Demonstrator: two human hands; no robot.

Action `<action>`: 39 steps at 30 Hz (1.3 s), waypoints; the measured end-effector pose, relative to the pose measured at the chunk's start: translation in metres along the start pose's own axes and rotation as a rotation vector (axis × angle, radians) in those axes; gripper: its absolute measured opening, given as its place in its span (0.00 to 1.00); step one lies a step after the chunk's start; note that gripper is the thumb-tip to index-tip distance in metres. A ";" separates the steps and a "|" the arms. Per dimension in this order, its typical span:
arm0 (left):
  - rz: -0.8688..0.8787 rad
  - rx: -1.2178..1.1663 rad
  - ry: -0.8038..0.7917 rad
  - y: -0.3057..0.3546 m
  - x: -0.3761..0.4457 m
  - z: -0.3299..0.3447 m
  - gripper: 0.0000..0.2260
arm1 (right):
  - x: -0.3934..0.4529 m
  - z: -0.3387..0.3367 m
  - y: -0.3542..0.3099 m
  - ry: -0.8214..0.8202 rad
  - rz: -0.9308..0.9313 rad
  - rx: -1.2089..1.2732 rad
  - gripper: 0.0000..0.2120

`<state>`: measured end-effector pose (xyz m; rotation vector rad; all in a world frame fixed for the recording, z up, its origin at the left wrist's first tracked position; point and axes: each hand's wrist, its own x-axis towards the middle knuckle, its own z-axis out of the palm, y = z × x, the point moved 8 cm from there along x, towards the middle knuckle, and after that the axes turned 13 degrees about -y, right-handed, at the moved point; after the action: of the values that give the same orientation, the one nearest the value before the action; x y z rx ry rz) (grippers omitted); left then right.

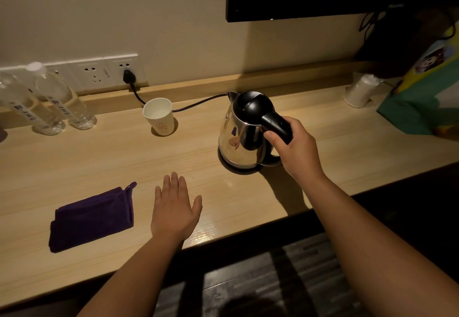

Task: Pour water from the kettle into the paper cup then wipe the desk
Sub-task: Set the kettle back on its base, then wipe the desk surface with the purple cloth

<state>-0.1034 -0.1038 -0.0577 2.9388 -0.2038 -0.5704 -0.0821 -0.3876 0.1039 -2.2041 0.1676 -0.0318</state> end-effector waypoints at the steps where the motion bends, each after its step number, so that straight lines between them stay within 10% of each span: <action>1: 0.001 0.003 -0.004 0.000 0.000 0.001 0.34 | 0.000 0.000 -0.001 -0.002 -0.005 -0.020 0.22; 28: -0.070 0.062 -0.059 -0.030 -0.042 -0.055 0.32 | -0.019 0.012 -0.072 0.052 -0.242 -0.717 0.33; 39: -0.316 -0.010 0.034 -0.133 -0.114 -0.063 0.32 | -0.060 0.209 -0.125 -0.418 -0.489 -0.945 0.33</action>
<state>-0.1702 0.0522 0.0192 2.9870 0.2718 -0.5561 -0.1101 -0.1394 0.0816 -3.0623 -0.7342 0.2902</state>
